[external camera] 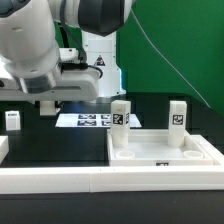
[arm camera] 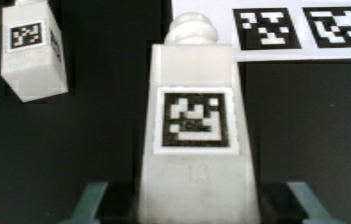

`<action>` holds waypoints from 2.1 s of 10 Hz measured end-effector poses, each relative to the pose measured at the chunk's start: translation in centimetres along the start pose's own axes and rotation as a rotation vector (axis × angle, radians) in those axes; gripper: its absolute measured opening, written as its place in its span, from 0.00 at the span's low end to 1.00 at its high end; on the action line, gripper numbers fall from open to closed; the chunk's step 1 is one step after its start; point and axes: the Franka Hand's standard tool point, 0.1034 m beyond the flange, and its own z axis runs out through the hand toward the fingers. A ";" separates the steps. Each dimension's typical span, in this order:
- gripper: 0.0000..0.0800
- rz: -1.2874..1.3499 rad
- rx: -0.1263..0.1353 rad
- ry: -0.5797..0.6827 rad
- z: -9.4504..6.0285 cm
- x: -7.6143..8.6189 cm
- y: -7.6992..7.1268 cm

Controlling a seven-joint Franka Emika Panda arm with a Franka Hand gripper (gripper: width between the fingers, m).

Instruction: Assemble square table

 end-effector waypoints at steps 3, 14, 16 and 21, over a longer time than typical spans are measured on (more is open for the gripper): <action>0.36 -0.016 -0.027 0.233 -2.4 0.7 -0.4; 0.36 0.011 -0.108 0.843 -9.5 2.9 -3.8; 0.36 0.002 -0.111 0.838 -9.6 2.9 -5.0; 0.36 -0.010 -0.103 0.849 -11.2 3.1 -8.0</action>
Offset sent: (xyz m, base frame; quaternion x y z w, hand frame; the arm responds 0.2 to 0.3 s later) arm 0.0308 0.0132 0.0343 0.0003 0.1666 -0.0183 0.9858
